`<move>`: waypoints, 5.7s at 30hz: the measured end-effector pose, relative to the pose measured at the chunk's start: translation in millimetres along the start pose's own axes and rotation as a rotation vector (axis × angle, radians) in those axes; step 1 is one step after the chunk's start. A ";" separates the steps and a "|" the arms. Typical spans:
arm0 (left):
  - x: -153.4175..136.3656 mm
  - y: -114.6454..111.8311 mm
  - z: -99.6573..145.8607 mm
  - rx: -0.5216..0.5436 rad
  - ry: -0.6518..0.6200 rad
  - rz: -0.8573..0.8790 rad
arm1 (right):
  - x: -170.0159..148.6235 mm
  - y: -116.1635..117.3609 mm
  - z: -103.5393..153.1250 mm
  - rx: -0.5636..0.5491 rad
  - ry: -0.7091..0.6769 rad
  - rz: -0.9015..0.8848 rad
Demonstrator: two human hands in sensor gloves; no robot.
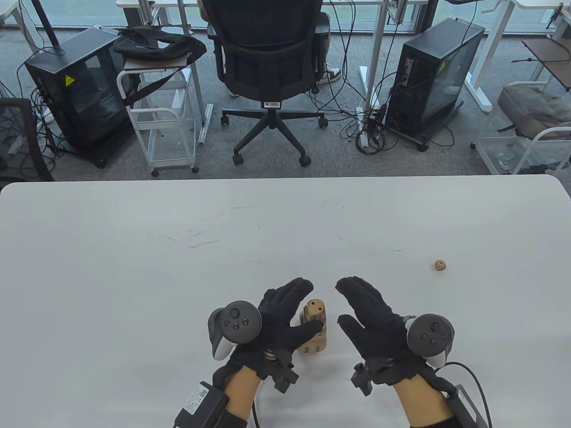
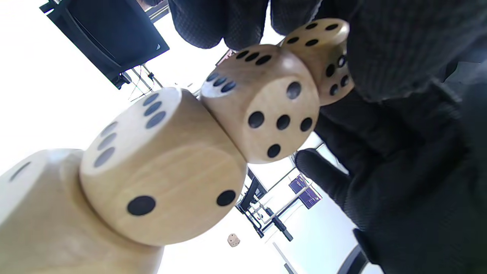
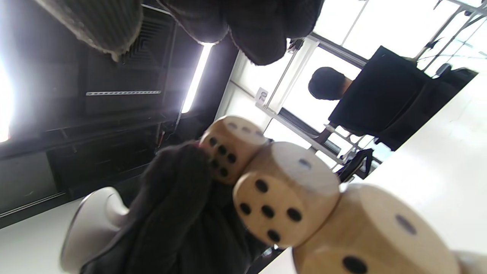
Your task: Stack dice by size with corresponding numbers facing up
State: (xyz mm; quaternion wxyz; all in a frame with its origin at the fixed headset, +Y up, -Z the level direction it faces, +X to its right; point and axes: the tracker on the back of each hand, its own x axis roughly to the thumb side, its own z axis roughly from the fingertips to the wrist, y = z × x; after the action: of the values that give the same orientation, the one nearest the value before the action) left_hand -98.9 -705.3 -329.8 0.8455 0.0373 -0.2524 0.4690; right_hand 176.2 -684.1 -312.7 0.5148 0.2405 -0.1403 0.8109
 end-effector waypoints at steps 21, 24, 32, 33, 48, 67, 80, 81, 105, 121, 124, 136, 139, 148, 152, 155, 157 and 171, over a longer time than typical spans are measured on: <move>2.9 7.3 -0.6 -0.031 -0.022 0.038 | -126.1 -93.4 -36.3 -0.115 0.898 0.619; 3.0 7.9 -0.8 -0.033 -0.025 0.048 | -142.5 -105.5 -36.1 -0.104 0.994 0.700; 3.1 8.8 -1.7 -0.041 -0.027 0.064 | -177.3 -122.6 -34.4 -0.067 1.105 0.709; 3.1 9.0 -1.8 -0.040 -0.028 0.066 | -181.0 -122.4 -34.7 -0.058 1.110 0.709; 2.5 12.2 -1.6 -0.034 -0.029 0.079 | -193.4 -116.6 -44.0 -0.071 1.061 0.856; 1.1 14.8 -2.2 -0.028 -0.020 0.095 | -194.0 -111.6 -54.7 -0.130 1.001 1.038; 2.4 15.8 -2.7 -0.029 -0.031 0.102 | -185.6 -108.2 -52.3 -0.070 0.924 1.052; 2.4 15.8 -2.6 -0.028 -0.033 0.102 | -180.5 -108.2 -51.5 -0.069 0.892 1.063; 5.7 12.2 0.0 -0.049 -0.042 0.069 | 40.9 -35.5 -33.8 -0.143 -0.107 0.330; 5.8 10.7 -0.9 -0.072 -0.029 0.038 | 49.8 19.2 -30.8 0.079 -0.225 0.218; 5.9 11.3 -1.0 -0.071 -0.029 0.041 | 48.0 21.4 -31.0 0.077 -0.226 0.223; 6.0 12.5 -0.9 -0.072 -0.029 0.045 | 40.0 27.4 -30.6 0.069 -0.193 0.271; 6.4 15.8 -0.6 -0.064 -0.031 0.062 | 36.0 20.9 -28.9 0.056 -0.168 0.215; 12.4 57.4 8.2 0.106 -0.002 -0.003 | 16.5 -15.3 -20.3 -0.054 -0.113 0.136; 13.1 78.5 16.7 0.221 0.124 -0.200 | 4.8 -25.1 -17.6 -0.080 -0.080 0.129; 12.2 84.6 19.5 0.266 0.236 -0.433 | -0.7 -28.6 -15.9 -0.086 -0.065 0.127; 7.2 82.8 18.5 0.300 0.295 -0.593 | -4.2 -31.8 -14.2 -0.097 -0.052 0.129; -24.8 20.8 2.7 0.026 0.471 -0.899 | -22.1 -47.8 -6.9 -0.142 0.008 0.198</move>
State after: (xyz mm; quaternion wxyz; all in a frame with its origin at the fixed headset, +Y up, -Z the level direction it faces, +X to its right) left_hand -127.6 -713.7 -342.5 0.9973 0.0459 -0.0083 0.0574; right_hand 225.5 -677.3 -331.3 0.4484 0.1852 -0.2186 0.8467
